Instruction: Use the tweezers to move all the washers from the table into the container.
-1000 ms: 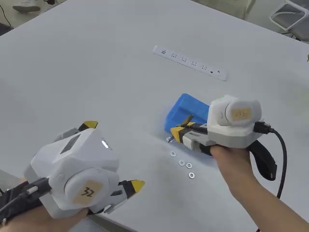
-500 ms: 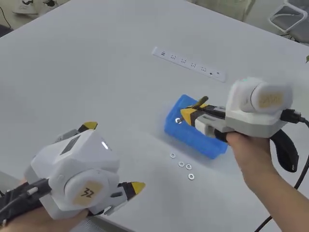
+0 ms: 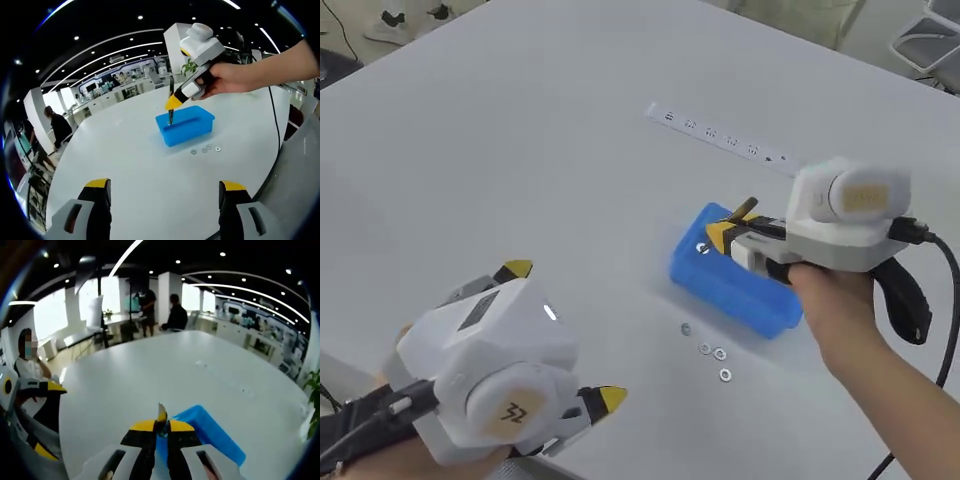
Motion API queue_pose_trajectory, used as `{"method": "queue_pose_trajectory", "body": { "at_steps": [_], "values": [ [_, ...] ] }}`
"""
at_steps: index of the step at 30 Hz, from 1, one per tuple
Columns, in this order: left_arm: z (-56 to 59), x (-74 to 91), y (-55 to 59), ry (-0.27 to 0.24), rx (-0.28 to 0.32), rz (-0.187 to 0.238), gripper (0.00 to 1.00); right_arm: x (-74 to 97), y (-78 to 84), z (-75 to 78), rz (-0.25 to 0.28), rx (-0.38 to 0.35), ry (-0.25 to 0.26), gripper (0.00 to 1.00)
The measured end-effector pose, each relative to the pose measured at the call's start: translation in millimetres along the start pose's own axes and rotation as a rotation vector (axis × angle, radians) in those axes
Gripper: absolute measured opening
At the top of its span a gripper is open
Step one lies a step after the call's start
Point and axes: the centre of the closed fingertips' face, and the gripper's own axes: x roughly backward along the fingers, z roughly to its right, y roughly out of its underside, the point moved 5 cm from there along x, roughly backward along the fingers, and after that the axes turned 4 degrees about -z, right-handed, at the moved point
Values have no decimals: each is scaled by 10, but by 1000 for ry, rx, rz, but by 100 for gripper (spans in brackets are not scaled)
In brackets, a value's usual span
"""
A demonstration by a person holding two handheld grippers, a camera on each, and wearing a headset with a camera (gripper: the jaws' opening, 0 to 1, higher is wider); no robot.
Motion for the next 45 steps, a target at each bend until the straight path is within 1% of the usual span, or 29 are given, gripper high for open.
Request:
{"method": "queue_pose_trajectory", "body": {
  "at_steps": [1,2,4,6,7,10,14,16,24,30,34,37,38,40,45],
  "values": [
    [-1,-3,4,0,0,-3,91,-47,25,20,-6,-5,2,4],
    [0,-7,10,0,-1,-8,91,-122,75,55,-31,-9,10,4],
    [3,-9,12,1,-1,-10,91,-166,118,63,-40,-8,18,4],
    [5,-9,12,1,-4,-11,91,-234,179,75,-61,-1,24,4],
    [7,-11,13,3,-3,-13,91,-233,187,60,-65,6,28,4],
    [7,-13,16,2,-6,-16,91,-298,233,60,-79,10,25,4],
    [8,-13,18,2,-7,-19,90,-307,285,48,-82,-21,9,4],
    [7,-12,18,2,-6,-19,90,-286,305,6,-85,-36,0,4],
    [7,-11,22,0,-12,-23,90,-229,372,-113,-94,-44,-25,4],
    [7,-10,26,-1,-14,-25,90,-218,407,-163,-97,-46,-40,4],
    [8,-7,27,-1,-15,-24,90,-226,413,-139,-89,-61,-32,4],
    [7,-1,17,-2,-13,-14,90,-239,427,-139,-96,-76,-33,5],
    [4,-2,21,-3,-13,-17,90,-242,439,-146,-103,-68,-31,5],
    [3,-5,29,-3,-13,-22,90,-248,439,-142,-98,-52,-26,5],
    [3,-9,33,-4,-16,-26,90,-244,436,-125,-96,-59,-22,5]
  ]
}}
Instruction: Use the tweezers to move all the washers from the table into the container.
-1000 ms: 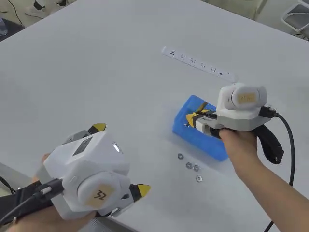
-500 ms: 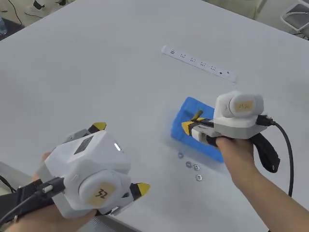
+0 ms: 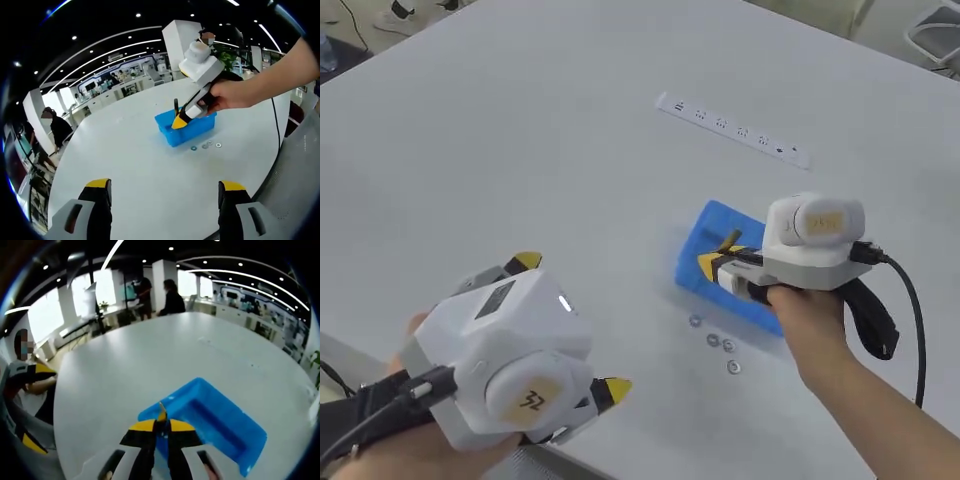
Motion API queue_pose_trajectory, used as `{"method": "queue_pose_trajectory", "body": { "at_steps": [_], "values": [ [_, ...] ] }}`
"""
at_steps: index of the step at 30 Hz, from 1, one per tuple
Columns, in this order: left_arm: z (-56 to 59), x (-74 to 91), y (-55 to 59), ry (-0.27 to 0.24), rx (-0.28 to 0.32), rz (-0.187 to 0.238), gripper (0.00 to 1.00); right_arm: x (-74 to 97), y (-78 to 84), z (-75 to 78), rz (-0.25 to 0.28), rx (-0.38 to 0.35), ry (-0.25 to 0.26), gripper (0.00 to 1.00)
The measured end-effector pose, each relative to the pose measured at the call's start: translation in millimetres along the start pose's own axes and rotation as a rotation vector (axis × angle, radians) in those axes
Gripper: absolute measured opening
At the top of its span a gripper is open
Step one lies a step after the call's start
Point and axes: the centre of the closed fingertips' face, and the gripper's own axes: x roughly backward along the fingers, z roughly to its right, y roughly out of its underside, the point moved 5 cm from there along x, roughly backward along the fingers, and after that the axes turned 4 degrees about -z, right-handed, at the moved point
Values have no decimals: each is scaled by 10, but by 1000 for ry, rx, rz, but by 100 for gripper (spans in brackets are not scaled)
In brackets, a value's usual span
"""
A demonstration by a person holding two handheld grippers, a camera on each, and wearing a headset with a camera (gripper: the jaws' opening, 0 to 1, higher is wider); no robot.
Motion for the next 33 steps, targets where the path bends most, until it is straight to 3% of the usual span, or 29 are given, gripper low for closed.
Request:
{"method": "queue_pose_trajectory", "body": {
  "at_steps": [7,17,27,33],
  "values": [
    [11,-6,1,4,-6,-4,90,74,-39,52,27,-28,1,5],
    [22,-4,-3,7,-13,-6,90,396,-151,55,99,7,18,5],
    [4,3,-13,0,-4,3,90,644,-169,-157,144,29,17,5],
    [6,8,-14,-1,-9,5,90,591,-16,-241,120,27,3,5]
  ]
}}
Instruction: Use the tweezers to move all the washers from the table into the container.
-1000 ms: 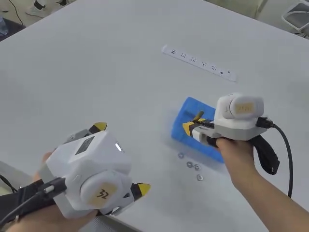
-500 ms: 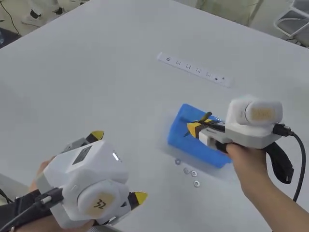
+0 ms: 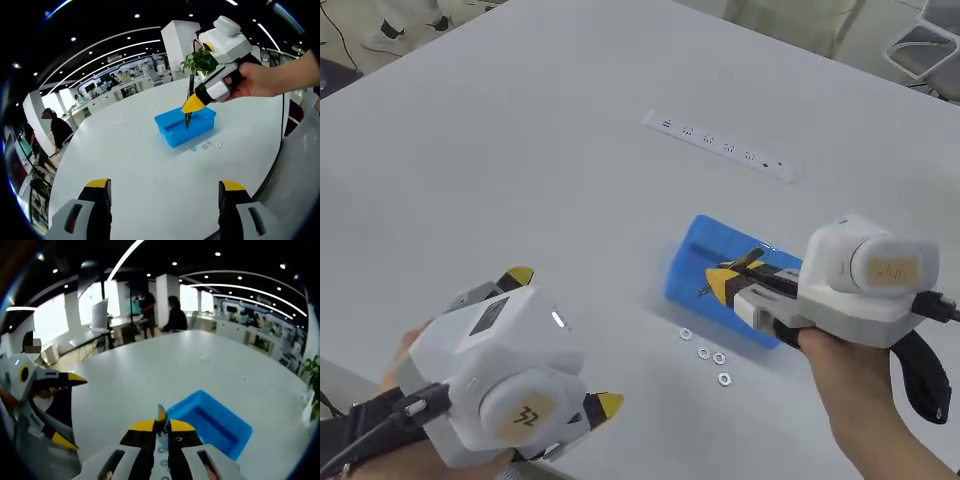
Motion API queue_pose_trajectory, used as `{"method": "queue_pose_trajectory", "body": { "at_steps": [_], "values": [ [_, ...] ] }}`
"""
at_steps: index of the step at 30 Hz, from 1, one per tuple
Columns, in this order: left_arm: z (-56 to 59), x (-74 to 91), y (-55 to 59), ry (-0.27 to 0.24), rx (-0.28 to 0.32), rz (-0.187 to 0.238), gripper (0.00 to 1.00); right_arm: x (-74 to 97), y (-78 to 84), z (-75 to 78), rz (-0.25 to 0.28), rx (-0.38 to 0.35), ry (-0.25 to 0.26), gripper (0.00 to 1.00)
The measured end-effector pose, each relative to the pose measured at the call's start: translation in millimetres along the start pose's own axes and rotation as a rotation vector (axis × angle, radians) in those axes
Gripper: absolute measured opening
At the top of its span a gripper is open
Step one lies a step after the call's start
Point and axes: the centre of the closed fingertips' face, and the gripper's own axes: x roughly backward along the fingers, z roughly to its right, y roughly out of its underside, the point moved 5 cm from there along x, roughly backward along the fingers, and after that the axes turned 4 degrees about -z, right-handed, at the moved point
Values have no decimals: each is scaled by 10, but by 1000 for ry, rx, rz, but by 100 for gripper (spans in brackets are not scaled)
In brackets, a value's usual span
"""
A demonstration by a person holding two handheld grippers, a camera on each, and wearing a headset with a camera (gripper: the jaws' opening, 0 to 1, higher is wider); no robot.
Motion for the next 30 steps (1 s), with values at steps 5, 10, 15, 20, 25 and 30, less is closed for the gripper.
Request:
{"method": "queue_pose_trajectory", "body": {
  "at_steps": [5,10,15,20,25,30],
  "values": [
    [9,-5,0,9,0,-1,90,-59,158,-31,-37,-10,8,5],
    [4,-3,-2,6,0,1,90,-152,256,-14,-68,-27,8,5],
    [-13,-6,7,-4,7,-6,90,-249,334,11,-99,-18,9,6],
    [-4,-13,15,1,5,-13,90,-326,393,-2,-133,7,14,6],
    [-1,-15,18,0,3,-14,90,-328,395,-16,-135,25,20,6],
    [4,-17,22,2,-3,-18,90,-345,388,8,-134,11,24,6]
  ]
}}
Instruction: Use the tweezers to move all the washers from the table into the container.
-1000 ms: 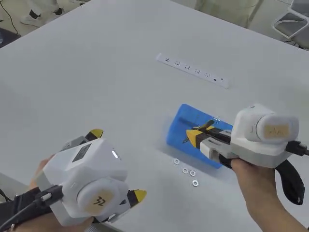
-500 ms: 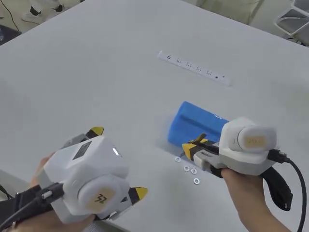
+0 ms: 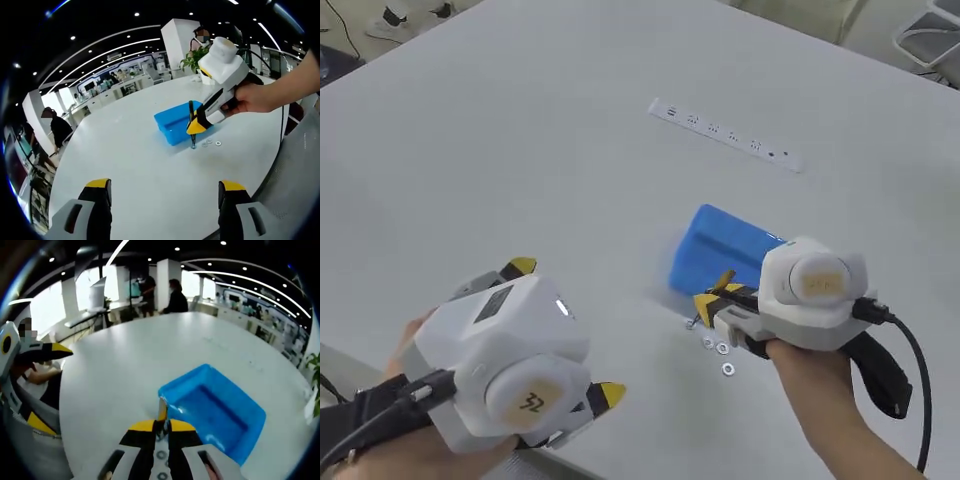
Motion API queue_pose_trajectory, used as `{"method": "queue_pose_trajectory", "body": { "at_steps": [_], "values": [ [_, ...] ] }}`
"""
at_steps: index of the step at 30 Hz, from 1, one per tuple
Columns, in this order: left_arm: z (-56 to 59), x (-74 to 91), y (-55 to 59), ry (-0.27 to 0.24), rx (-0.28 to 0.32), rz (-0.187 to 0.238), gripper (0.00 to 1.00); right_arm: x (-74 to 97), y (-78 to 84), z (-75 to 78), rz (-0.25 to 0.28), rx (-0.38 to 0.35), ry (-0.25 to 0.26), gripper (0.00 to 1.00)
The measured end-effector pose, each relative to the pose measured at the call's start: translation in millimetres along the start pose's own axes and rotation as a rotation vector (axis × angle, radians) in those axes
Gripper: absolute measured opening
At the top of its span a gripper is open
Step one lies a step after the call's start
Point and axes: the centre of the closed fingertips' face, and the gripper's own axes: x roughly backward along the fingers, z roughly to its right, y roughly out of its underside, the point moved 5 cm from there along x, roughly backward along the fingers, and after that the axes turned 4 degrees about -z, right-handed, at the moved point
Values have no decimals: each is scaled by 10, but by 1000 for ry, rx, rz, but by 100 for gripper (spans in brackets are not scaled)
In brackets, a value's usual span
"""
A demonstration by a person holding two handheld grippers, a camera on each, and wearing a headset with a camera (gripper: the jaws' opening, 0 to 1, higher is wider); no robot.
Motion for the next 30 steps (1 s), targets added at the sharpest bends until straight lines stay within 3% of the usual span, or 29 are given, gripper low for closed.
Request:
{"method": "queue_pose_trajectory", "body": {
  "at_steps": [7,15,19,30],
  "values": [
    [-8,-6,9,-1,-1,-3,90,-18,-11,-13,12,-34,-11,6],
    [-18,-14,30,0,-6,-9,90,-29,20,-39,11,-11,-7,5],
    [-14,-20,33,1,-17,-10,90,-32,115,-37,14,5,-9,4],
    [-15,-18,40,-1,-19,-13,90,-23,122,-23,-21,-11,-8,3]
  ]
}}
